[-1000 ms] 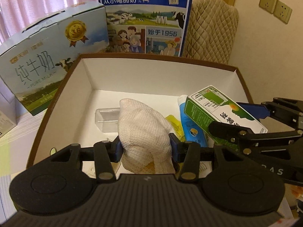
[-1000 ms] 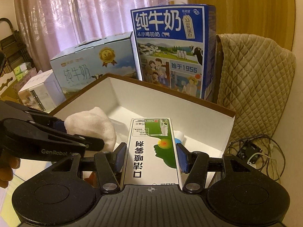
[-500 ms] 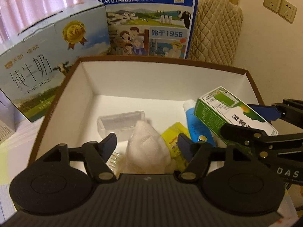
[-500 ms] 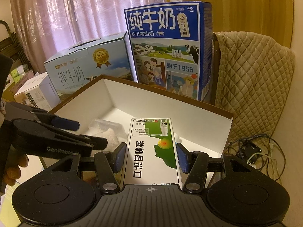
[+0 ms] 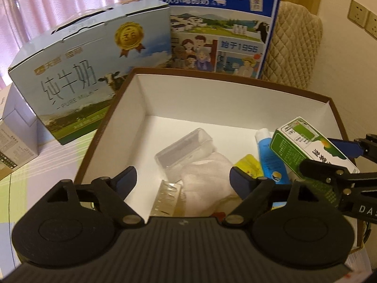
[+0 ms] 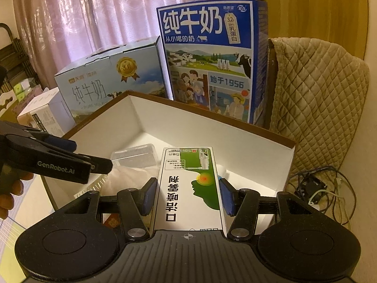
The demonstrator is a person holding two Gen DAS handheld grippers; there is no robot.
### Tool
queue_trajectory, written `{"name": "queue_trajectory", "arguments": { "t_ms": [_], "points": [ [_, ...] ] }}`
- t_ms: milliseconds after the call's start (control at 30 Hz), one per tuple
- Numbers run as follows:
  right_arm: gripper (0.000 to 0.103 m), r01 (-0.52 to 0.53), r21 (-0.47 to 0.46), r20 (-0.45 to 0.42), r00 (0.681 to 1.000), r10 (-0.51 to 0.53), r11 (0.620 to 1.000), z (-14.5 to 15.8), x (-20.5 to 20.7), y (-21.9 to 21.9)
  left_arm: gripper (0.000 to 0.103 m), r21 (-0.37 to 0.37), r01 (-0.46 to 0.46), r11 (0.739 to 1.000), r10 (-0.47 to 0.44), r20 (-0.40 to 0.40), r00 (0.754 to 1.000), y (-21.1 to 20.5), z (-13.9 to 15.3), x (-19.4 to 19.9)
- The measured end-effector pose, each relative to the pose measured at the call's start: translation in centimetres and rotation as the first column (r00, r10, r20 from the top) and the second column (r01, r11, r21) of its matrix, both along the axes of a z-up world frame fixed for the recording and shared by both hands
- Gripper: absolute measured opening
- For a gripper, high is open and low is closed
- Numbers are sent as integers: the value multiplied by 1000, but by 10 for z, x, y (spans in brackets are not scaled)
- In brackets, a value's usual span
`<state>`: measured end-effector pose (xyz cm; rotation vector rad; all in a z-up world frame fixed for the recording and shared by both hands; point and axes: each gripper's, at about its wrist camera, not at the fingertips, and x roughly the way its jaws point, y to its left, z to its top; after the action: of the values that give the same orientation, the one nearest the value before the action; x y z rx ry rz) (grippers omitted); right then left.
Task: Organize objects
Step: 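Lower the cloth and medicine box into the box and open both grippers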
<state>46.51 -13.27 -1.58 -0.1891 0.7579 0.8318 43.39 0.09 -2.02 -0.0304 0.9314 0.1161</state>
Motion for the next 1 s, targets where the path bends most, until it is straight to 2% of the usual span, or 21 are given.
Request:
{"name": "queue_trajectory", "arguments": {
  "t_ms": [467, 667, 1000],
  "points": [
    [52, -16, -25, -19, 1000, 15, 1000, -14, 26, 44, 90, -2, -65, 998, 65, 4, 998, 21, 3, -2],
    [53, -15, 65, 27, 1000, 14, 998, -14, 33, 52, 90, 5, -80, 997, 80, -6, 997, 27, 3, -3],
    [60, 16, -2, -23, 1000, -16, 1000, -10, 24, 38, 91, -11, -85, 996, 85, -2, 996, 31, 5, -11]
  ]
}}
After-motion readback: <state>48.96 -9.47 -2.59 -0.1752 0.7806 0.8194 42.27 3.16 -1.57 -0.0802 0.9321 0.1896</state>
